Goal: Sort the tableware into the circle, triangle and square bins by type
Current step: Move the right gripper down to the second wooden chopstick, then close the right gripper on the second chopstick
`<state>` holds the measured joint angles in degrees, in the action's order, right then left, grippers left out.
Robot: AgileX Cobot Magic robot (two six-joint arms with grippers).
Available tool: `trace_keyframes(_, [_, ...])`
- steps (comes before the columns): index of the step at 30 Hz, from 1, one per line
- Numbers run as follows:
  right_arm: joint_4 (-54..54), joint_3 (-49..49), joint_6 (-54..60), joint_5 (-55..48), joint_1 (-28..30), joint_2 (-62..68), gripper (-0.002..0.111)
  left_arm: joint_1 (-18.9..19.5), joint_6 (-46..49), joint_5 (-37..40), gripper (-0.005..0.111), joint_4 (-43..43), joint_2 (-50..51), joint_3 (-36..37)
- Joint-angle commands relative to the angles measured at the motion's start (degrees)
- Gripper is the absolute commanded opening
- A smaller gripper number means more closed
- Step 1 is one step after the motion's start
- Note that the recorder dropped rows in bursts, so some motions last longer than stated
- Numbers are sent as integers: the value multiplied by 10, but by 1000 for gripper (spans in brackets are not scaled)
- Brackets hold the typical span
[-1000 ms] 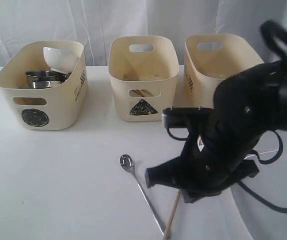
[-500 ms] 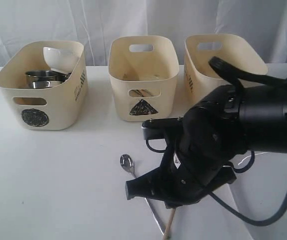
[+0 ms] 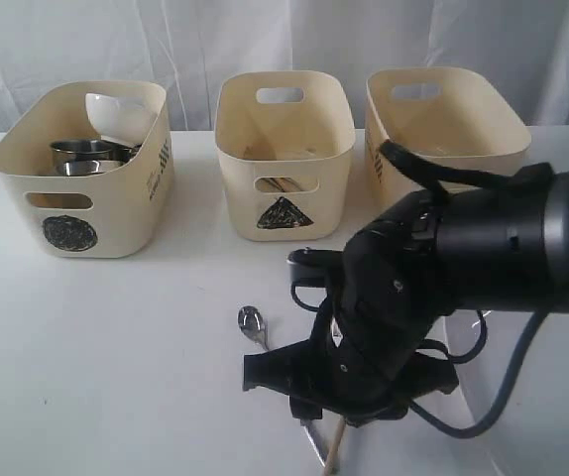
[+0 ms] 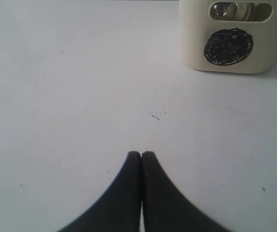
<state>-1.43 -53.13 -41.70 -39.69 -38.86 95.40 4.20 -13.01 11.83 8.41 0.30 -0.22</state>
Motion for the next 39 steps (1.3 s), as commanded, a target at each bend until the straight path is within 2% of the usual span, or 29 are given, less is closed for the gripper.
trace_keyframes(1, [14, -2, -66, 4, 0, 34, 47, -3, -1, -2, 0, -5, -3, 2])
trace_keyframes(11, [35, -2, -85, 30, 0, 89, 45, -3, -1, -2, 0, -5, -3, 2])
trace_keyframes(18, [35, -2, -85, 41, 0, 92, 10, -3, -1, -2, 0, -5, -3, 2])
trace_keyframes(21, [35, -2, -85, 42, 0, 92, 0, -3, -1, -2, 0, -5, -3, 2])
trace_keyframes(31, [32, -2, -85, 50, 0, 83, 0, -3, -1, -2, 0, -5, -3, 2])
trace_keyframes(39, [37, -20, -84, 60, 0, 22, 0, -3, -1, -2, 0, -5, -3, 2])
